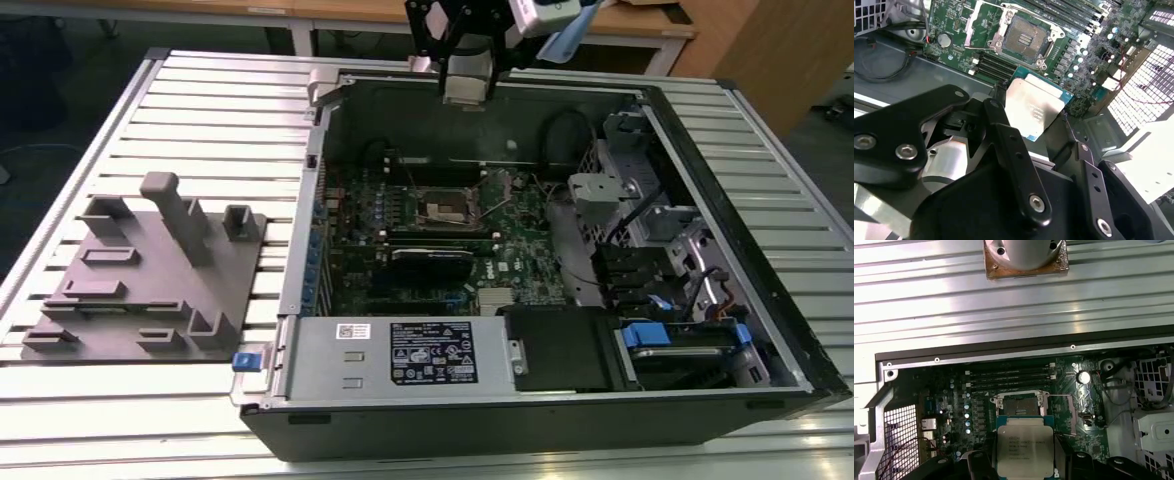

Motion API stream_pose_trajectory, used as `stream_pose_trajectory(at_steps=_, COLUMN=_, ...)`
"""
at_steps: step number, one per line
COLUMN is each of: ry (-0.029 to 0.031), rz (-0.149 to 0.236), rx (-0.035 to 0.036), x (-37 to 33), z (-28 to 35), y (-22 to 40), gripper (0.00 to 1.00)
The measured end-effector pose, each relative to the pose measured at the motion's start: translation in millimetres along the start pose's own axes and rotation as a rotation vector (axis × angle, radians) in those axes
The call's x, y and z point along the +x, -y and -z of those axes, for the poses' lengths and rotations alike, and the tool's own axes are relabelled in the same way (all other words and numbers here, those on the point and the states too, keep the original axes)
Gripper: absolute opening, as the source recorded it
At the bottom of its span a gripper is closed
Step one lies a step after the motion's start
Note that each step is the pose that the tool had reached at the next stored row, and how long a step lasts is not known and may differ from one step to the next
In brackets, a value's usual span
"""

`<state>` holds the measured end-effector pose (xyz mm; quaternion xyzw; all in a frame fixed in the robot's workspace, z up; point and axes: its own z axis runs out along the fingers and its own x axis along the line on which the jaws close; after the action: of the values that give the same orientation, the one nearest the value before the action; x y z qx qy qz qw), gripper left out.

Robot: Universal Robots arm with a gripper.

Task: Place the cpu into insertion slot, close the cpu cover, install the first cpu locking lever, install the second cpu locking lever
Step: 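Place the cpu into insertion slot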

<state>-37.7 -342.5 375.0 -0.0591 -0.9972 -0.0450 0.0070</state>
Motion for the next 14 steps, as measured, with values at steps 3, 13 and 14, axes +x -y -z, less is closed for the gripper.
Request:
stream_pose_trajectory(at_steps=3, ry=0.0007, rz=-0.007, rx=-0.0001, x=0.0, z=0.0, y=0.0, gripper=0.54)
stream_pose_trajectory(at_steps=13, ry=0.0067, rz=-0.074, rx=-0.0011, x=0.0, z=-0.3, y=0.0, gripper=0.54)
stream_pose_trajectory(at_steps=14, ry=0.0078, rz=-0.087, rx=-0.0014, x=0.0, z=-0.4, y=0.0, gripper=0.54)
